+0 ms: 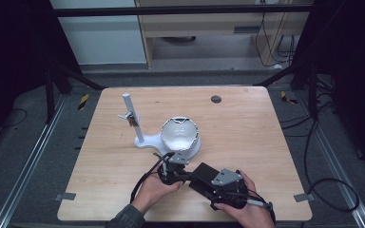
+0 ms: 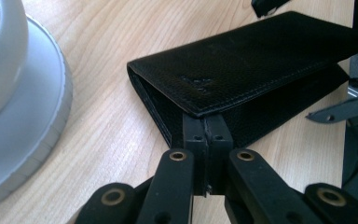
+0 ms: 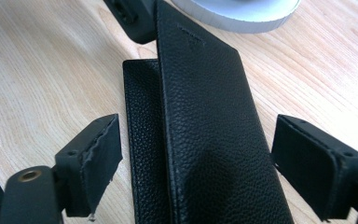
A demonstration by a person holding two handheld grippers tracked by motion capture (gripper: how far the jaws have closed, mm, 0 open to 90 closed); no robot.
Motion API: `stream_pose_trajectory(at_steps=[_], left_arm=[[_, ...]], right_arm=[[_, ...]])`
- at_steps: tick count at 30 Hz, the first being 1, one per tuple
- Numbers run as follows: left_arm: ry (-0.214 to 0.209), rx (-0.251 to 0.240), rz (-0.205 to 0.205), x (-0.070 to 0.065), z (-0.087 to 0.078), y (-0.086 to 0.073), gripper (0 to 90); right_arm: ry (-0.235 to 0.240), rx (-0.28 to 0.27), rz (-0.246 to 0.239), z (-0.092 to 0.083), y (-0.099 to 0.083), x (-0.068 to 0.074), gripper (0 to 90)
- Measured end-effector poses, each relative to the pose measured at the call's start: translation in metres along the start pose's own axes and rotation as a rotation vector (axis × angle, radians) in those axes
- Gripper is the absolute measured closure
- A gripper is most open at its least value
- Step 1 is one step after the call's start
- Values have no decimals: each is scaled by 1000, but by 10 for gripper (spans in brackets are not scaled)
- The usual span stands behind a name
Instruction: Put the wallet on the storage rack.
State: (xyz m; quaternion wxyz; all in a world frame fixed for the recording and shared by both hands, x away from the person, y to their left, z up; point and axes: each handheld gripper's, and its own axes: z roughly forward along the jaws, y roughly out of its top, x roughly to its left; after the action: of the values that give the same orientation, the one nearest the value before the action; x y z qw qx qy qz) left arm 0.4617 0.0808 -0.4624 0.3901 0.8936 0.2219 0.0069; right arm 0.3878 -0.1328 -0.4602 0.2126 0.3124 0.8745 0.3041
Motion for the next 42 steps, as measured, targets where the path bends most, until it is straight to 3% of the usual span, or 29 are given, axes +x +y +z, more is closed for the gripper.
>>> stream_pose_trajectory(at_steps=[20, 36, 39, 42], left_arm=[[4, -12, -5, 0, 0, 4, 897], [4, -17, -5, 0, -1, 5, 897], [3, -18, -7, 0, -2, 5, 897], [3, -21, -14, 0, -2, 4, 897]], right_arm=[[-9, 79, -17, 11, 3, 0, 226], [-27, 105, -25, 15, 3, -1, 304], [-49, 117, -38, 16, 3, 0, 335], [-85, 125, -69, 15, 4, 0, 464]])
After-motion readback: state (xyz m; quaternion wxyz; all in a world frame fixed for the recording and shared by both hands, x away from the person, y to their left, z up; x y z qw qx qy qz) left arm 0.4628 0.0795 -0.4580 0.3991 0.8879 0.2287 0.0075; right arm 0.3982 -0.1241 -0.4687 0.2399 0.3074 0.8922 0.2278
